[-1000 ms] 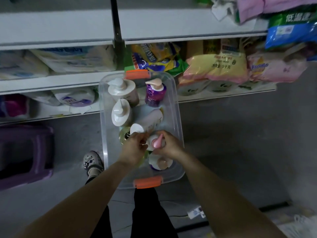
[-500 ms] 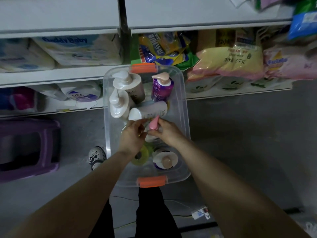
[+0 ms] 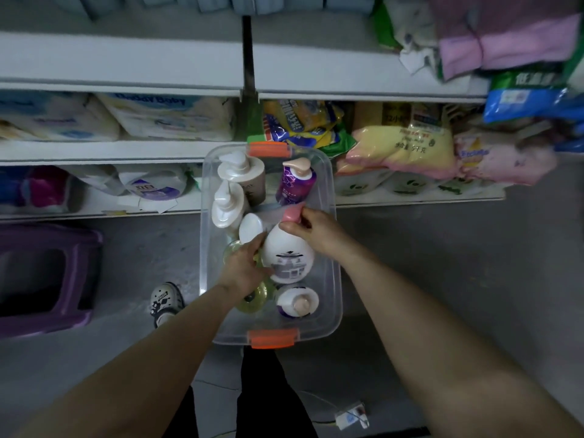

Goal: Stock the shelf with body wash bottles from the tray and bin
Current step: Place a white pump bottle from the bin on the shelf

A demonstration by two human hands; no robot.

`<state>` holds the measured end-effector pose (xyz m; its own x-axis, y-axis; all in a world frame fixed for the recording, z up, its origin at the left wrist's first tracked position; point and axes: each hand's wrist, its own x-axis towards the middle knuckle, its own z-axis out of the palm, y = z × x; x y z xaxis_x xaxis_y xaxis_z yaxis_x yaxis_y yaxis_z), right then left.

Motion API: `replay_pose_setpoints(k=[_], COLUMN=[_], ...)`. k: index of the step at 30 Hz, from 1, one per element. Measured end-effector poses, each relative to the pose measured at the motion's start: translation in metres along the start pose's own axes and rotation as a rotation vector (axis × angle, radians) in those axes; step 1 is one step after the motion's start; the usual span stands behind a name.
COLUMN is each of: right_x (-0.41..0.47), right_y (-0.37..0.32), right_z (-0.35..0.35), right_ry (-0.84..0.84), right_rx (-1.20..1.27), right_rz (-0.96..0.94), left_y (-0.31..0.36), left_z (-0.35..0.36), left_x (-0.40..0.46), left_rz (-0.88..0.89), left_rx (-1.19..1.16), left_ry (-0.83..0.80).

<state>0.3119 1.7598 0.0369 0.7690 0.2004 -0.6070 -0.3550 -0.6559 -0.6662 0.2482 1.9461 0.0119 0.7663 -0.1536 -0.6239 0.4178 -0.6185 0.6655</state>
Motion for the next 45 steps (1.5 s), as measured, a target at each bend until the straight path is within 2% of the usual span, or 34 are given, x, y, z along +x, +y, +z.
replay_pose_setpoints(k=[6, 11, 14, 16, 18, 20, 24, 27, 31, 34, 36, 39, 45], right_x=[-0.028, -0.04, -0.05, -0.059, -0.068, -0.076, -0.095, -0.115, -0.141, -0.156, -0.166, -0.175, -0.17], right_y=[-0.069, -0.149, -0.194, -0.22, -0.242, -0.263, -0.308, -0.339, -0.379, -0.406, -0.425, -0.453, -0.488], right_z=[-0.041, -0.048, -0.051, -0.053, -0.053, -0.054, -0.061, -0.068, -0.072, -0.071, -0.068, -0.06, -0.039], right_ry=[0.03, 0.165, 0.303, 0.363, 0.418, 0.453, 0.424, 0.403, 0.338, 0.301, 0.267, 0.263, 0.27], right_rx=[0.15, 0.169, 0.202, 0.235, 0.273, 0.34, 0.527, 0.652, 0.757, 0.808, 0.809, 0.682, 0.594], right_rz=[-0.075, -0.132, -0.162, -0.181, -0.199, -0.225, -0.281, -0.356, -0.51, -0.586, -0.599, -0.615, -0.588], left_y=[0.025, 0.06, 0.082, 0.095, 0.113, 0.128, 0.144, 0.151, 0.15, 0.15, 0.156, 0.163, 0.156], left_z=[-0.043, -0.078, -0.105, -0.129, -0.158, -0.186, -0.241, -0.268, -0.292, -0.313, -0.326, -0.343, -0.392], left_x=[-0.022, -0.048, -0.062, -0.073, -0.089, -0.103, -0.122, -0.138, -0.153, -0.169, -0.179, -0.192, -0.199], left_rz=[0.028, 0.084, 0.151, 0.211, 0.202, 0.107, -0.014, 0.074, 0.17, 0.315, 0.415, 0.529, 0.671], left_rx=[-0.426, -0.52, -0.436, -0.412, -0.534, -0.701, -0.787, -0.805, -0.989, -0.992, -0.932, -0.818, -0.842], left_ry=[-0.161, 0.058, 0.263, 0.289, 0.239, 0.139, -0.142, -0.363, -0.556, -0.656, -0.635, -0.468, -0.18])
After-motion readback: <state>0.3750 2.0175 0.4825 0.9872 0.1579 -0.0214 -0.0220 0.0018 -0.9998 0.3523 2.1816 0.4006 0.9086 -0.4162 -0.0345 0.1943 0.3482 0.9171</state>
